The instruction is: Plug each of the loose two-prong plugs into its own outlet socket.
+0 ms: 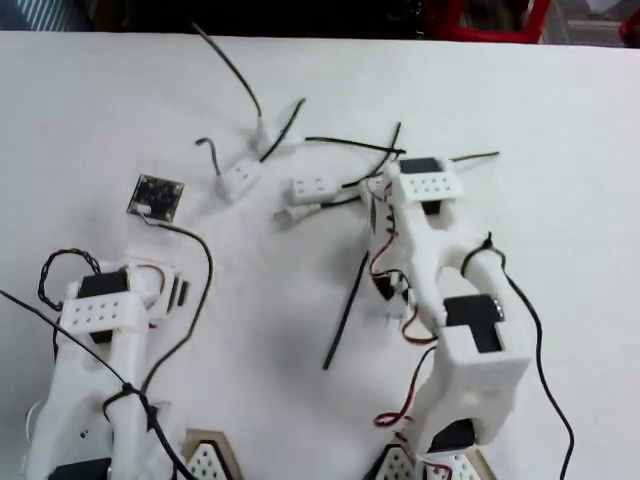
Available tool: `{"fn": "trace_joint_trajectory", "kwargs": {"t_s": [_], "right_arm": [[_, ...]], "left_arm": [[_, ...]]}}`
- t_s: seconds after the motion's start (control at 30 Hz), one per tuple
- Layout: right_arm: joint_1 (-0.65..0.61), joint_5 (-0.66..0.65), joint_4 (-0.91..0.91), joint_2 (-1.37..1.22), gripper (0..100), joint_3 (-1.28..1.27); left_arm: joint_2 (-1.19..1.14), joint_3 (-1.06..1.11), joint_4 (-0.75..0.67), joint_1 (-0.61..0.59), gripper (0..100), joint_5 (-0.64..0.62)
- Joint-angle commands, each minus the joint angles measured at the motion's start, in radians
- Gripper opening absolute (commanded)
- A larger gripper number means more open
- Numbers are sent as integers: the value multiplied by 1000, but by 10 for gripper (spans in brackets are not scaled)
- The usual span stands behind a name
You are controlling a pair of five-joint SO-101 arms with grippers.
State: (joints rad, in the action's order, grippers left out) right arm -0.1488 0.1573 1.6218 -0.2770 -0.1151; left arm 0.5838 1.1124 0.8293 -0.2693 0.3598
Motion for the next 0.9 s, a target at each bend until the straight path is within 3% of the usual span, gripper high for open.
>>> {"fn": "trace_joint_trajectory", "kwargs": {"t_s": [0.0,0.33,0.67,0.87], "right_arm": [[64,-83,54,156,18,60],[259,-278,47,486,18,60],[427,-298,-19,743,18,92],[403,-298,-24,791,18,44]], "left_arm": [[30,2,-17,-10,188,-3],[30,2,-17,-10,188,-3],[30,2,-17,-10,188,-3],[30,2,-17,-10,188,-3]]}}
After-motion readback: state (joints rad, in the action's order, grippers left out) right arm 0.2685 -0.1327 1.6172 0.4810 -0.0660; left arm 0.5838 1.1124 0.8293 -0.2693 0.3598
